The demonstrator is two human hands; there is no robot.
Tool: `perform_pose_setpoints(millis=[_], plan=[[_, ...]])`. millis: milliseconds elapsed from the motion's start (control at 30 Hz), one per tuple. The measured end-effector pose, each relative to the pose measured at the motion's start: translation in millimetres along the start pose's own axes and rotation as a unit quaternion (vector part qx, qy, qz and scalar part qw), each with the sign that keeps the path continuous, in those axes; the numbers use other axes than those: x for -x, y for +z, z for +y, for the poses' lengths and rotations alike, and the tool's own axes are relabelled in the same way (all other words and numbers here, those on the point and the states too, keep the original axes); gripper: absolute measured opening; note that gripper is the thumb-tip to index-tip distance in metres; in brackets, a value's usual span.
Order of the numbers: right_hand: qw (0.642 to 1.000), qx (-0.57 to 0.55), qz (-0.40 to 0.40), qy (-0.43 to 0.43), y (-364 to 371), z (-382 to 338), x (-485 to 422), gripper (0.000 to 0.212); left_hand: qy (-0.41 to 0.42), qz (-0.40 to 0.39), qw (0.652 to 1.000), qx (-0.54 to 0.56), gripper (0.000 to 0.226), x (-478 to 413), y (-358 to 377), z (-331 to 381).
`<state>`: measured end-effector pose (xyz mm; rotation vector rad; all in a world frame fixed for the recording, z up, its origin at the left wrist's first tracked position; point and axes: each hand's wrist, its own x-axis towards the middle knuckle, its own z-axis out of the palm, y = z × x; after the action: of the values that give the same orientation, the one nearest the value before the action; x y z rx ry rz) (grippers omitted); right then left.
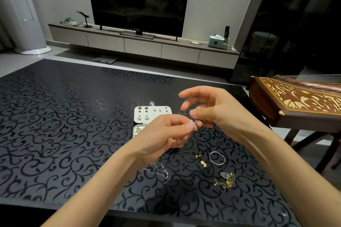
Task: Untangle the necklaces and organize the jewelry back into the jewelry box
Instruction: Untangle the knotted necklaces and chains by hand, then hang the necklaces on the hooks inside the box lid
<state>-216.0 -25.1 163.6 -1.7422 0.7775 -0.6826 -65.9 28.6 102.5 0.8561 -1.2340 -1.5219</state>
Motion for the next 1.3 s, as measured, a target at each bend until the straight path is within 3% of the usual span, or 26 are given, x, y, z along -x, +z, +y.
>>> perform_pose_setpoints(millis=[200,333,400,467,533,600,700,833,900,967,1067,1167,1300], plan=[[0.996,-0.032,0.082,-0.005,-20.5,5.4,-4.3,0.039,-0.041,0.057,0.994,-0.080,0.006,10.9,-31.0,-6.7],[0.993,-0.010,0.121,0.007,-28.7,15.9,0.7,0.037,-0.039,0.224,0.928,-0.295,0.014,10.7,-46.9,-11.5],[0.992,0.004,0.123,0.028,-26.9,26.0,2.9,0.035,0.008,0.296,0.918,-0.263,0.010,5.0,-53.7,-5.5],[0.991,0.005,0.120,0.058,-23.1,38.1,5.0,0.034,0.031,0.325,0.938,-0.114,0.007,-3.4,-63.0,4.2],[0.989,0.005,0.117,0.092,-18.3,51.2,5.4,0.033,0.027,0.315,0.948,0.030,0.008,-11.7,-70.4,12.0],[0.986,0.032,0.104,0.129,-12.6,63.6,1.0,0.034,0.019,0.280,0.958,0.055,0.006,-21.3,-71.5,17.3],[0.977,0.097,0.031,0.190,-5.9,76.2,-11.4,0.029,0.003,0.229,0.965,-0.126,0.003,-37.1,-63.7,27.6],[0.944,0.288,-0.015,0.159,-7.3,79.5,-31.5,0.031,-0.026,0.141,0.915,-0.377,0.003,-65.0,-49.2,49.0],[0.966,0.232,-0.005,0.111,-8.0,74.1,-41.0,0.032,-0.031,0.103,0.883,-0.457,0.002,-78.4,-42.4,55.8],[0.995,0.063,-0.005,0.080,-7.6,65.6,-47.3,0.031,-0.024,0.078,0.848,-0.524,0.001,-88.2,-37.5,60.7],[0.998,-0.045,0.002,0.054,-9.4,57.1,-63.1,0.020,-0.016,0.089,0.810,-0.580,0.009,-99.8,-39.0,71.0],[0.996,-0.069,0.023,0.051,-8.5,46.6,-83.2,0.010,-0.040,0.094,0.855,-0.508,0.012,-107.0,-48.0,84.2],[0.987,-0.139,-0.008,0.074,-10.6,36.0,-104.8,0.007,-0.081,0.057,0.923,-0.372,0.014,-110.8,-69.7,99.0]])
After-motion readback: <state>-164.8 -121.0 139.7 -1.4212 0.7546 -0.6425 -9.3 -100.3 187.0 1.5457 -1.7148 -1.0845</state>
